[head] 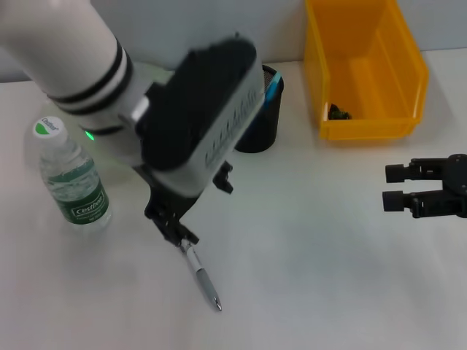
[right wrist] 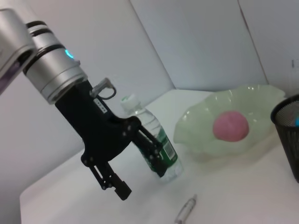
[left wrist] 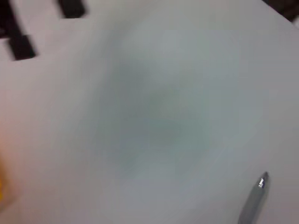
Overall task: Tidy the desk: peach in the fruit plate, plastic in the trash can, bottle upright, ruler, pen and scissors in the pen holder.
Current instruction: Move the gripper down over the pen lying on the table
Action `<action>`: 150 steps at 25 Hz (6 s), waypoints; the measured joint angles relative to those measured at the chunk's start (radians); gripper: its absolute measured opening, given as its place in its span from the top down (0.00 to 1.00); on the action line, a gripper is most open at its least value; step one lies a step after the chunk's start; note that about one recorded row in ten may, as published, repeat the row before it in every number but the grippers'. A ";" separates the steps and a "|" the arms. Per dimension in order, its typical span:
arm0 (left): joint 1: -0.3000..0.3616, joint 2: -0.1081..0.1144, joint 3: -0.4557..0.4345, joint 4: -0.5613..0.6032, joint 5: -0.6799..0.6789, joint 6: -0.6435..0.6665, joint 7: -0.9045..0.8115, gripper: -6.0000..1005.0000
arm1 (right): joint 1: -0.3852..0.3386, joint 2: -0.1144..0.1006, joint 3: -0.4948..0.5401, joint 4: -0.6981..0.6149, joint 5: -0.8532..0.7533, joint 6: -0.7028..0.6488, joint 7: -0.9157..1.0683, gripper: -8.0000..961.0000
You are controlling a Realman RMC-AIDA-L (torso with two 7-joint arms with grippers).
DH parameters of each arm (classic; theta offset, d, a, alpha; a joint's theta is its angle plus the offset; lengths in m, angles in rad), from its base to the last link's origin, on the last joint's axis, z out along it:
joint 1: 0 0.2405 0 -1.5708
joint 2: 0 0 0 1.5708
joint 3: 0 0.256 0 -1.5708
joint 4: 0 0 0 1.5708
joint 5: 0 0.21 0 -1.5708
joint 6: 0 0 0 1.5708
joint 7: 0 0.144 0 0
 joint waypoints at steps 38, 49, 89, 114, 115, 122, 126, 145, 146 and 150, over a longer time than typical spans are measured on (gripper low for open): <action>-0.087 -0.003 0.388 -0.165 -0.005 -0.166 0.189 0.19 | 0.099 -0.021 -0.091 0.040 -0.102 0.033 0.063 0.20; -0.103 -0.003 0.411 -0.201 -0.020 -0.190 0.199 0.19 | 0.093 -0.018 -0.092 0.043 -0.118 0.033 0.066 0.20; -0.114 -0.003 0.494 -0.269 -0.037 -0.281 0.271 0.41 | 0.111 -0.023 -0.092 0.043 -0.117 0.047 0.065 0.20; -0.097 -0.003 0.518 -0.301 -0.049 -0.333 0.307 0.56 | 0.110 -0.027 -0.086 0.043 -0.133 0.044 0.076 0.20; -0.097 -0.003 0.518 -0.302 -0.048 -0.335 0.307 0.56 | 0.110 -0.027 -0.085 0.043 -0.133 0.043 0.076 0.20; -0.097 -0.003 0.519 -0.302 -0.043 -0.344 0.316 0.59 | 0.110 -0.027 -0.082 0.043 -0.133 0.042 0.076 0.20; -0.097 -0.003 0.519 -0.303 -0.041 -0.343 0.319 0.60 | 0.109 -0.027 -0.081 0.043 -0.133 0.041 0.077 0.20; -0.099 -0.003 0.513 -0.320 -0.042 -0.343 0.321 0.63 | 0.109 -0.030 -0.080 0.043 -0.133 0.037 0.088 0.20; -0.098 -0.003 0.513 -0.321 -0.041 -0.343 0.321 0.63 | 0.108 -0.030 -0.080 0.043 -0.133 0.036 0.093 0.20; -0.097 -0.003 0.513 -0.322 -0.041 -0.343 0.321 0.63 | 0.106 -0.030 -0.080 0.042 -0.133 0.034 0.096 0.20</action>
